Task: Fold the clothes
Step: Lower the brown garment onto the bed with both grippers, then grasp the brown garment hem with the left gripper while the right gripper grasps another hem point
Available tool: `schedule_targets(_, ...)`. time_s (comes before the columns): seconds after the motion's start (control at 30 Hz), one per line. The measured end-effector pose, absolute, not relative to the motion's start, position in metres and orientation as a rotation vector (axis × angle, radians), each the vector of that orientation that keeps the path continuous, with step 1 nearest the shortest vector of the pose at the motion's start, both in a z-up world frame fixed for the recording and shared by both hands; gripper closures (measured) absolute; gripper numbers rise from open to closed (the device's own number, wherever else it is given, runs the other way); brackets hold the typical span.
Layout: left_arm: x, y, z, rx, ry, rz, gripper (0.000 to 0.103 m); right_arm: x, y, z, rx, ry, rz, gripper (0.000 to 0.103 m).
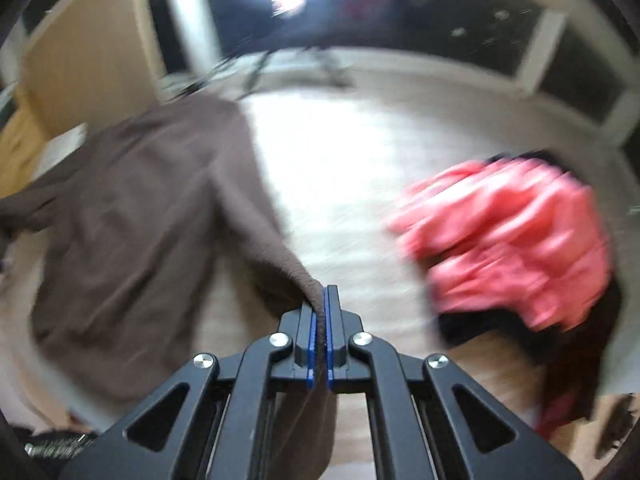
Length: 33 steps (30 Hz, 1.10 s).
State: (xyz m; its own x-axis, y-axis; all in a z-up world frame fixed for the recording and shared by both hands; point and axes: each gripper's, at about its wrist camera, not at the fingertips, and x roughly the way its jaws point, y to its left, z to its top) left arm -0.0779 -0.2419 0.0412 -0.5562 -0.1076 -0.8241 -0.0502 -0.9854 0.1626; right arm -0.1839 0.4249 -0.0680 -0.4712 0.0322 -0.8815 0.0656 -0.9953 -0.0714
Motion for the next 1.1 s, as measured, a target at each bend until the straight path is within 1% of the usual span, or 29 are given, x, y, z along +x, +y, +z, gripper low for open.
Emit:
schedule_targets(0.07,-0.096,-0.273,0.043,1.452,-0.269,-2.671,0.102,-0.207,0.450,-0.070,1.653,0.270,-2.798,0.098)
schedule_targets(0.1,-0.106,-0.289,0.040,1.459,-0.273,-2.631,0.098,-0.219,0.461,-0.078,1.702,0.308,-2.818,0.098)
schedule_targets(0.13,-0.116,-0.303,0.030,1.476,-0.297,-2.568,0.096,-0.225,0.471,-0.084,1.758,0.292,-2.799,0.097)
schedule_targets(0.17,-0.121,-0.317,0.016,1.496,-0.330,-2.484,0.092,-0.224,0.477,-0.087,1.792,0.234,-2.771,0.097)
schedule_targets(0.2,-0.127,-0.331,0.002,1.513,-0.362,-2.401,0.092,-0.220,0.480,-0.089,1.803,0.187,-2.751,0.096)
schedule_targets(0.23,-0.128,-0.342,-0.010,1.523,-0.376,-2.335,0.092,-0.213,0.476,-0.086,1.775,0.159,-2.746,0.094)
schedule_targets(0.27,-0.122,-0.350,-0.015,1.523,-0.353,-2.321,0.093,-0.202,0.470,-0.083,1.737,0.142,-2.737,0.086)
schedule_targets(0.3,-0.111,-0.351,-0.014,1.522,-0.322,-2.344,0.092,-0.186,0.460,-0.076,1.679,0.144,-2.724,0.081)
schedule_targets(0.37,-0.081,-0.343,-0.009,1.524,-0.276,-2.408,0.092,-0.152,0.435,-0.067,1.554,0.100,-2.635,0.064)
schedule_targets(0.4,-0.066,-0.334,-0.008,1.539,-0.262,-2.449,0.093,-0.136,0.418,-0.065,1.500,0.073,-2.569,0.052)
schedule_targets(0.43,-0.051,-0.316,-0.009,1.580,-0.265,-2.509,0.092,-0.120,0.399,-0.069,1.464,0.056,-2.499,0.049)
schedule_targets(0.47,-0.036,-0.299,-0.010,1.622,-0.267,-2.568,0.086,-0.103,0.385,-0.075,1.438,0.042,-2.437,0.049)
schedule_targets(0.5,-0.022,-0.280,-0.014,1.672,-0.272,-2.625,0.076,-0.089,0.373,-0.084,1.430,0.026,-2.377,0.049)
schedule_targets(0.53,-0.010,-0.257,-0.023,1.748,-0.269,-2.677,0.071,-0.078,0.361,-0.097,1.437,0.004,-2.319,0.049)
schedule_targets(0.57,0.002,-0.233,-0.036,1.840,-0.242,-2.726,0.069,-0.067,0.348,-0.111,1.451,-0.006,-2.269,0.049)
schedule_targets(0.63,0.015,-0.199,-0.059,1.989,-0.188,-2.775,0.069,-0.052,0.332,-0.134,1.477,0.013,-2.225,0.049)
schedule_targets(0.73,0.023,-0.165,-0.092,2.108,-0.245,-2.764,0.069,-0.040,0.323,-0.158,1.512,-0.026,-2.175,0.049)
schedule_targets(0.77,0.024,-0.161,-0.099,2.130,-0.232,-2.763,0.071,-0.037,0.323,-0.160,1.505,-0.030,-2.178,0.049)
schedule_targets(0.87,0.023,-0.158,-0.109,2.180,-0.126,-2.767,0.071,-0.033,0.328,-0.165,1.499,-0.037,-2.185,0.049)
schedule_targets(0.97,0.019,-0.157,-0.113,2.203,-0.095,-2.774,0.071,-0.032,0.327,-0.172,1.493,-0.040,-2.163,0.049)
schedule_targets(1.03,0.016,-0.156,-0.115,2.212,-0.079,-2.775,0.074,-0.034,0.322,-0.179,1.480,-0.008,-2.154,0.049)
schedule_targets(1.07,0.015,-0.156,-0.116,2.212,-0.079,-2.772,0.080,-0.035,0.319,-0.182,1.474,0.007,-2.146,0.049)
schedule_targets(1.1,0.014,-0.156,-0.116,2.213,-0.076,-2.772,0.089,-0.037,0.315,-0.185,1.468,0.012,-2.129,0.050)
